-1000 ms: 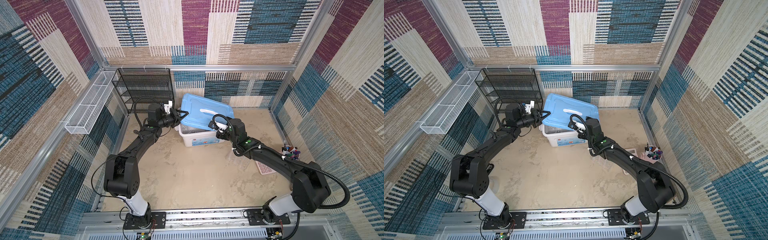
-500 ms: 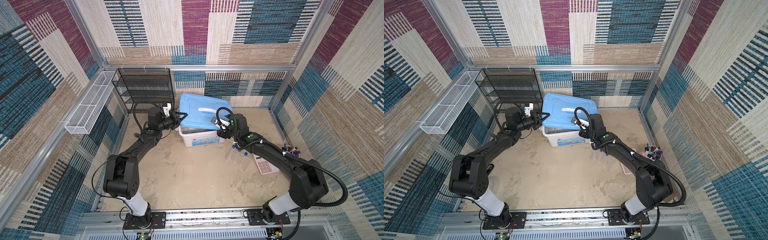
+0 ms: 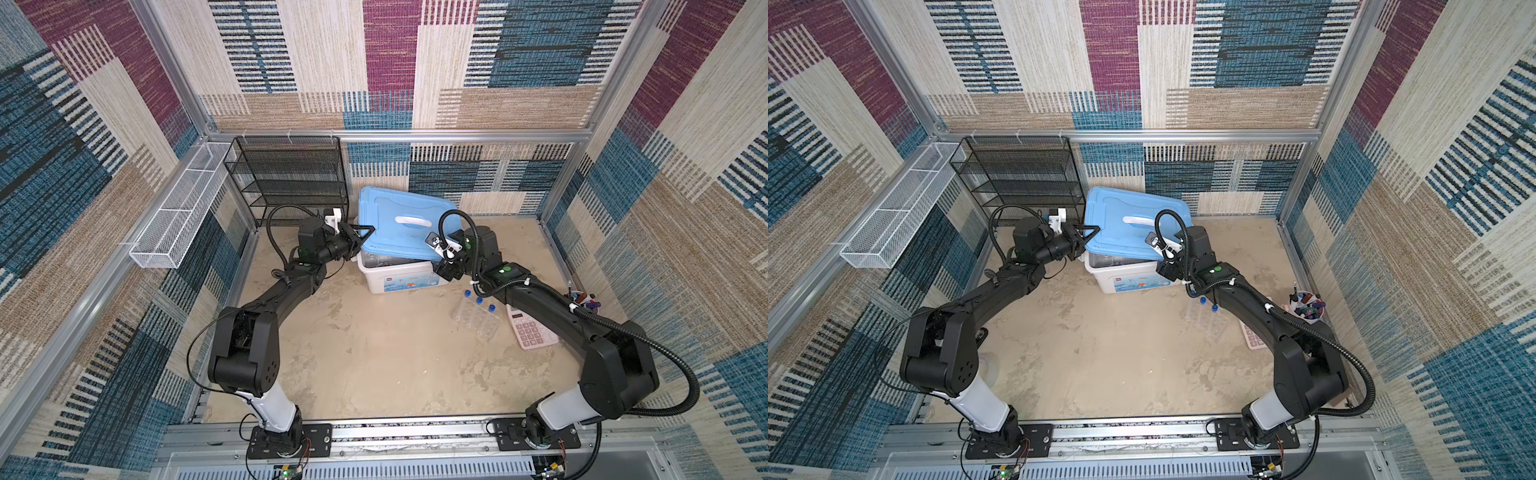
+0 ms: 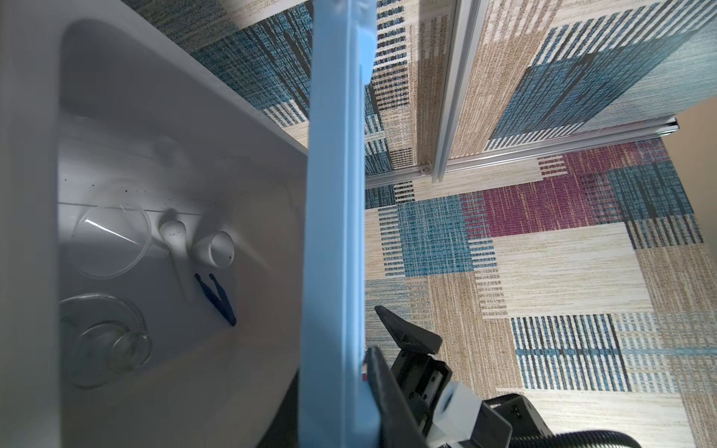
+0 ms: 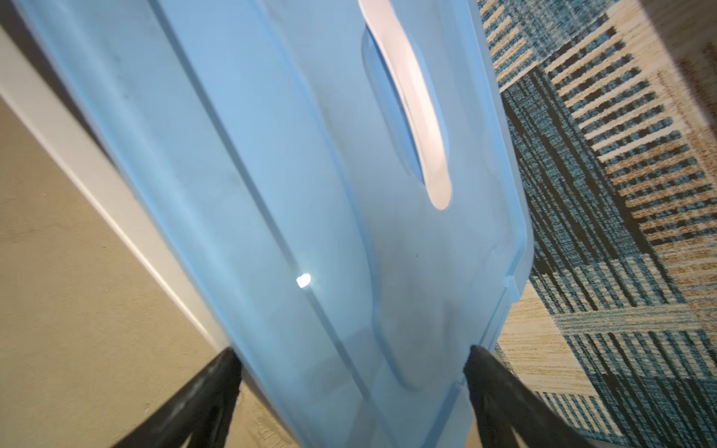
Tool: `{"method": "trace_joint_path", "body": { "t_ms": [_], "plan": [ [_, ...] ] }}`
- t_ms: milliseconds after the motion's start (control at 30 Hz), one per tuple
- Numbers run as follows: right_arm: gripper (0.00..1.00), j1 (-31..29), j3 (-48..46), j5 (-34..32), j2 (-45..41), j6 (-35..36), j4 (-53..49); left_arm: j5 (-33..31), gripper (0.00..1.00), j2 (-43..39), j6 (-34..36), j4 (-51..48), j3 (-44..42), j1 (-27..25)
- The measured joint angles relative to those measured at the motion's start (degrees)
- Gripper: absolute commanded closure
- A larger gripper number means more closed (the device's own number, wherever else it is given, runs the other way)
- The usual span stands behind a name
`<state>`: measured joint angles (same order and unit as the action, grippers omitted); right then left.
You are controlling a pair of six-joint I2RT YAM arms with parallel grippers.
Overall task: Organize the chemistry lab equipment
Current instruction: 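Lower the blue lid flat onto the bin with both grippers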
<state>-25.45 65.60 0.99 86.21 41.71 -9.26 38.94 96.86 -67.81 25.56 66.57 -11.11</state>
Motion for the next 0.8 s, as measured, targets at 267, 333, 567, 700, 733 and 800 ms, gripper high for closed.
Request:
{"method": "trace_joint_path", "body": {
  "t_ms": [267,333,567,700,733,800],
  "plan": [
    [0.05,2.03,-2.14,3.98,-3.39,-3.19,-0.50,-0.96,0.79,0.17,-0.24,1.18,-0.46,-0.37],
    [0.01,3.52,-2.23,4.70,-3.87,-5.16,0.09,-1.29,0.79,0.09,-0.63,1.46,-0.96,-0.42],
    [0.01,8.85,-0.24,9.07,-3.54,-15.93,2.84,-3.04,0.79,-1.25,-1.70,3.08,-4.20,-0.61],
    [0.03,11.69,2.08,13.22,-2.10,-23.37,3.76,-4.09,0.79,-2.54,-2.54,3.69,-5.90,-0.63],
    [0.04,12.39,2.58,14.19,-1.68,-24.92,3.85,-4.26,0.78,-2.86,-2.62,3.78,-6.25,-0.63],
    [0.05,14.36,3.91,16.02,-0.35,-29.00,3.85,-4.83,0.78,-3.56,-2.64,3.89,-6.99,-0.63]
  ]
}}
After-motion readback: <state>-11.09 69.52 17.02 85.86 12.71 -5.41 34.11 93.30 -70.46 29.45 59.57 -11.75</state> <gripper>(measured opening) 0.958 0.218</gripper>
